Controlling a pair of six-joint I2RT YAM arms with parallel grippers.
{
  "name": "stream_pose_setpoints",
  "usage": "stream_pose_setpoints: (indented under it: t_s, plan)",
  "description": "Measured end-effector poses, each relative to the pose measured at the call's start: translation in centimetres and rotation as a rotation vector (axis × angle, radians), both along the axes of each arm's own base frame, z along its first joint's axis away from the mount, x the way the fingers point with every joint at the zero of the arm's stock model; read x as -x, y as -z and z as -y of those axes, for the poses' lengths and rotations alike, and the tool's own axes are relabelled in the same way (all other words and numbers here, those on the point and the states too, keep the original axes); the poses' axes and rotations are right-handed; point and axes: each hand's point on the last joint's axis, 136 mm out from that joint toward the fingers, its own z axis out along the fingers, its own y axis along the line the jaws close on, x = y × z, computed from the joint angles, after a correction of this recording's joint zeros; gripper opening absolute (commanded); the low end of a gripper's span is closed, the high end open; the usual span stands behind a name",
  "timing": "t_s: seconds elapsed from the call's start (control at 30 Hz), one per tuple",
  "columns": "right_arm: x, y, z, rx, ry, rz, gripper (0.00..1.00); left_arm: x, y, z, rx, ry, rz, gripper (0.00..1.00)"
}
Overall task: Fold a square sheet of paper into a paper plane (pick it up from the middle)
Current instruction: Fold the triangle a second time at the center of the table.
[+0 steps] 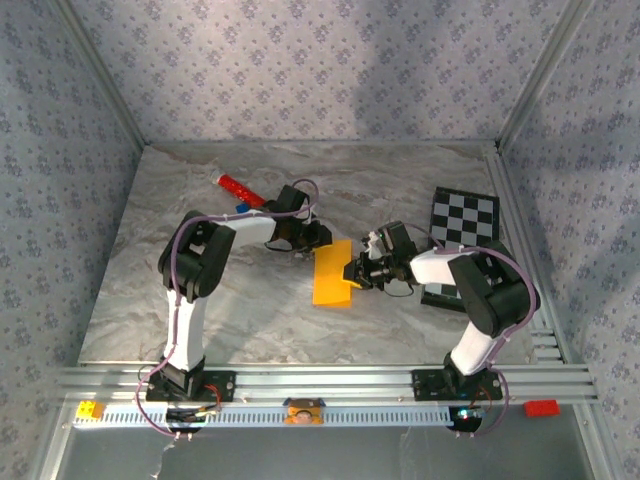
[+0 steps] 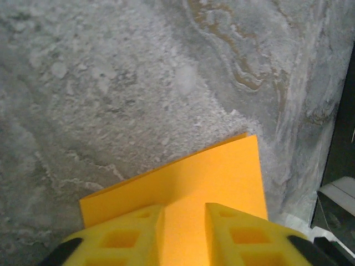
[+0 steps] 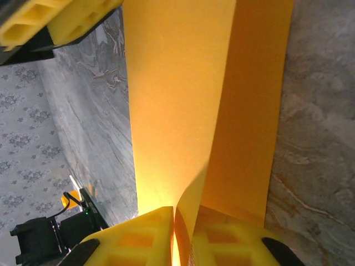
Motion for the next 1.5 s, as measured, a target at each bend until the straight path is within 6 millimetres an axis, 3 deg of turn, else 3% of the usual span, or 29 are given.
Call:
stream_pose_setpoints:
  t_s: [0.13,0.23,0.37,0.47,0.7,0.83,1.1,1.5]
  plan:
    - [0.1,0.3,0.0,0.004,0.0,-0.009,0.16,0.2,-2.4,-0.2,0.005,0.001,0.064,0.47]
    - [0.0,0.4,0.1,0.005,0.002,-0.01,0.17,1.0,-5.1,-0.4,0.013,0.009,0.137,0.49]
    - [-0.1,0.4,0.2,0.004,0.007,-0.009,0.17,3.2,-8.6,-0.5,0.021,0.041,0.267,0.49]
    - [-0.3,0.4,0.4,0.004,0.013,-0.01,0.17,5.6,-10.0,-0.4,0.007,0.082,0.353,0.48]
    - [-0.8,0.3,0.8,0.005,0.028,-0.007,0.17,12.4,-8.4,-1.0,-0.122,0.185,0.491,0.49]
    - [-1.2,-0.1,0.8,-0.002,0.027,0.006,0.14,14.7,-7.8,-0.7,-0.214,0.246,0.577,0.52]
    - [-1.4,-0.1,0.7,-0.003,0.025,0.0,0.11,16.3,-5.2,-0.2,-0.426,0.372,0.667,0.59]
    - [-1.6,-0.1,0.8,-0.002,0.032,-0.002,0.11,17.9,-2.6,3.9,-0.63,0.58,0.77,0.62]
